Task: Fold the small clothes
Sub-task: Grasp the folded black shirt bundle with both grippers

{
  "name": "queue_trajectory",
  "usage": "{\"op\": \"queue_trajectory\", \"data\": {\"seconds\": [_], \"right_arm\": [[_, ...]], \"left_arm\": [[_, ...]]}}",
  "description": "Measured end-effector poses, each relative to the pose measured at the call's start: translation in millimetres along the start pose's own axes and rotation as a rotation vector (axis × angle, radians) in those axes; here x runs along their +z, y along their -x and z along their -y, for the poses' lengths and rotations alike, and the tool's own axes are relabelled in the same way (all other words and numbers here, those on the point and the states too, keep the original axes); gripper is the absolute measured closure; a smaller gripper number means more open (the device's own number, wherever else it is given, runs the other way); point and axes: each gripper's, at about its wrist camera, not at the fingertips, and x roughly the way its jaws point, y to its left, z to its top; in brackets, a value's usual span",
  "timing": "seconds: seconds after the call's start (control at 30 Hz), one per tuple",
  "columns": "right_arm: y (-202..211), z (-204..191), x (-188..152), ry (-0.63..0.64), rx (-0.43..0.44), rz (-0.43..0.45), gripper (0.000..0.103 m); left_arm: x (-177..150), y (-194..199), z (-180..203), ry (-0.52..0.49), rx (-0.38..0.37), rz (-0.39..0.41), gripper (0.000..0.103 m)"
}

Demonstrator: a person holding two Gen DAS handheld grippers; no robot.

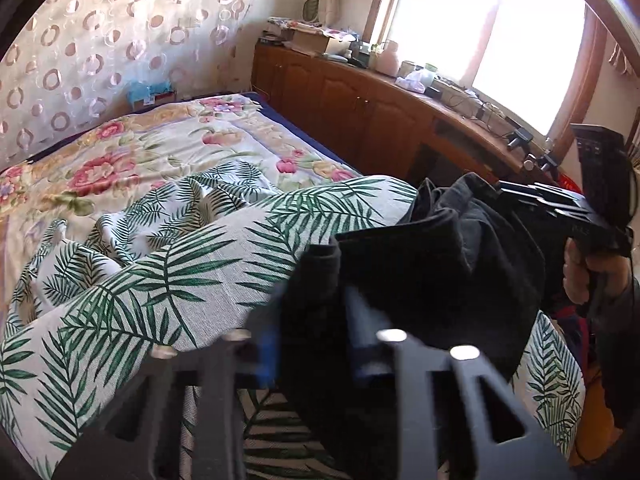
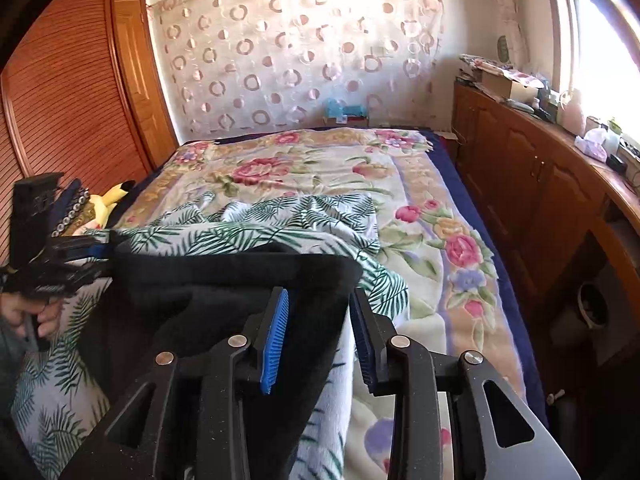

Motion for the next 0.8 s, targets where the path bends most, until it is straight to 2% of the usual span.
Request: {"op": "queue_trajectory", "data": {"seconds": [0.07,0.13,0.2,0.3,0.43,0.47,0.7,0.8], "right_arm": [[1.4,-1.4,-2.5,0.003,0.016,0.000,0.060],[1.3,-3.6,-5.2,0.008,0.025,0.001,0.049],[-1.6,-3.4,-7.3,0.006,0.021,-0.008,0.035],[-13.7,-0.7,-9.5,0.011,0.013,-0.041,0.033],[-31.3,5.4,-12.7,-0.007,0.019,-0.099,0.032],[-34.1,7.0,-12.2,-0.014,0.024,-0.107,0.032],[-53.2,22.3,-8.2,-0.080,0.089,-0.140,0.032],[-58.6,24.8,-7.2,-0.090,0.110,-0.149,0.032]], "left_arm": [[-0.2,-0.9,-5.8,0.034,0.027,-0.008,0.085],[-1.3,-2.5,-12.7,0.058,0.081,-0.017,0.085],[-3.7,-1.9,-14.3,0.053,0.101,-0.017,0.085],[-4.8,-0.3,-14.2,0.054,0.109,-0.019,0.081],[-5.6,5.9,-16.3,0.073,0.120,-0.017,0.061],[-6.6,7.5,-17.0,0.077,0.119,-0.017,0.060],[-19.4,6.2,-18.2,0.108,0.041,-0.070,0.059],[-21.2,-0.9,-14.5,0.102,0.033,-0.089,0.059]]}}
